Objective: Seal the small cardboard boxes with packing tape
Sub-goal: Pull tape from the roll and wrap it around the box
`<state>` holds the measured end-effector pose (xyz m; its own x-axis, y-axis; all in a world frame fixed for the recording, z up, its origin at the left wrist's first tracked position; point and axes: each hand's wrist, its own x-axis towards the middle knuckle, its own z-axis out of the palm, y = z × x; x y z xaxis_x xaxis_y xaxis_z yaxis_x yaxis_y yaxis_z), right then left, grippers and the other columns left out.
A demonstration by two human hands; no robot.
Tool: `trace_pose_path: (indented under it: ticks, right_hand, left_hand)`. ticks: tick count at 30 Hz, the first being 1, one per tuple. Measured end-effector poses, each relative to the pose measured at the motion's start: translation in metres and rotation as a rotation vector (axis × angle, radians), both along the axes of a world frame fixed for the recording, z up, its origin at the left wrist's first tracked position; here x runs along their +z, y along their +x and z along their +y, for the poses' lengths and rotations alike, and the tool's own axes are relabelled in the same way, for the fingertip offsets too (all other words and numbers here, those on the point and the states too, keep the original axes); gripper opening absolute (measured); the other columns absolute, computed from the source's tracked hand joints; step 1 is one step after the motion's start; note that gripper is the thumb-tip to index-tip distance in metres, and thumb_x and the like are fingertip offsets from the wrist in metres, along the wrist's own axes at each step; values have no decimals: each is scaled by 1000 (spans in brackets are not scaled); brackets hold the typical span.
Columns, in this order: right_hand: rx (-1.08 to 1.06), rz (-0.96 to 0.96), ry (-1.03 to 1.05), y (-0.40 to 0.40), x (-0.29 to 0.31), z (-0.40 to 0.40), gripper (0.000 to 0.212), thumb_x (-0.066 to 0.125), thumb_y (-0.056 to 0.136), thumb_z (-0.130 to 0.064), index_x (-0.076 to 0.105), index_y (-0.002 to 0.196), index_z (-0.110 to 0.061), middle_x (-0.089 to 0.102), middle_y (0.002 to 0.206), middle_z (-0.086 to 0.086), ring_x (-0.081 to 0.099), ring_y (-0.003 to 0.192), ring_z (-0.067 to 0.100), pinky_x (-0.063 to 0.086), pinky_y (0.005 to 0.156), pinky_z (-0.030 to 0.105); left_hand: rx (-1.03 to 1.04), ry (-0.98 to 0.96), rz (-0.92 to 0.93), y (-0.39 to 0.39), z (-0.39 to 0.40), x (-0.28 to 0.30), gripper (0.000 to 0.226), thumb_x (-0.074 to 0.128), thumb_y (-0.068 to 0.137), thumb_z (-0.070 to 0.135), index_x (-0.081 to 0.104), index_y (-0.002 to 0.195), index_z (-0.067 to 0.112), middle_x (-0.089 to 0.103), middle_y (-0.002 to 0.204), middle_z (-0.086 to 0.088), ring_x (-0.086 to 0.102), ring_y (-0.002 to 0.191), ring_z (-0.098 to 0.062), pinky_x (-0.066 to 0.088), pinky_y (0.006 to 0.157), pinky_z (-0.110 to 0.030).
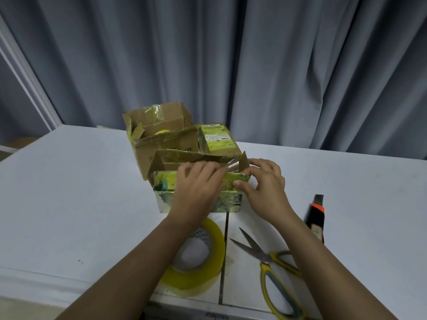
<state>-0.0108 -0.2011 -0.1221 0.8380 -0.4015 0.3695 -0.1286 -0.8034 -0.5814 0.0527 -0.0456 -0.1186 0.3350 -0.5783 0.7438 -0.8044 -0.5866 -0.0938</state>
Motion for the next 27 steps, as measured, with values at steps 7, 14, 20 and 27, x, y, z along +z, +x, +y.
trace_pose_path:
  ticks: [7, 14, 20, 27]
  right_hand:
    - [9, -49, -11, -1, -1, -1, 10, 71, 83, -32, 63, 85, -25, 52, 133, -8, 27, 127, 13, 15, 89, 20]
    - [1, -63, -193, -5, -3, -2, 19, 71, 82, -38, 65, 84, -20, 53, 131, -4, 29, 128, 18, 22, 94, 31]
    - [46, -55, -438, -7, 10, 1, 32, 71, 78, -38, 63, 105, -24, 51, 133, -1, 32, 128, 21, 22, 101, 39]
    - [243, 118, -195, -1, 11, 6, 23, 58, 90, -41, 62, 109, -30, 58, 102, -2, 46, 105, 17, 22, 88, 23]
  left_hand:
    - [53, -4, 140, 0, -6, 4, 24, 77, 76, 25, 72, 96, 14, 66, 99, -7, 62, 92, -29, 44, 79, -40]
    - [143, 83, 351, 11, -5, 8, 33, 53, 89, 51, 68, 105, 26, 62, 103, 8, 47, 105, -16, 19, 90, -35]
    - [42, 15, 470, 16, -1, 10, 29, 54, 87, 52, 70, 95, 28, 61, 100, 14, 45, 102, -11, 13, 83, -31]
    - [-84, 147, 668, 19, 5, 17, 7, 53, 92, 38, 58, 96, 35, 57, 89, 16, 48, 104, -10, 8, 101, -32]
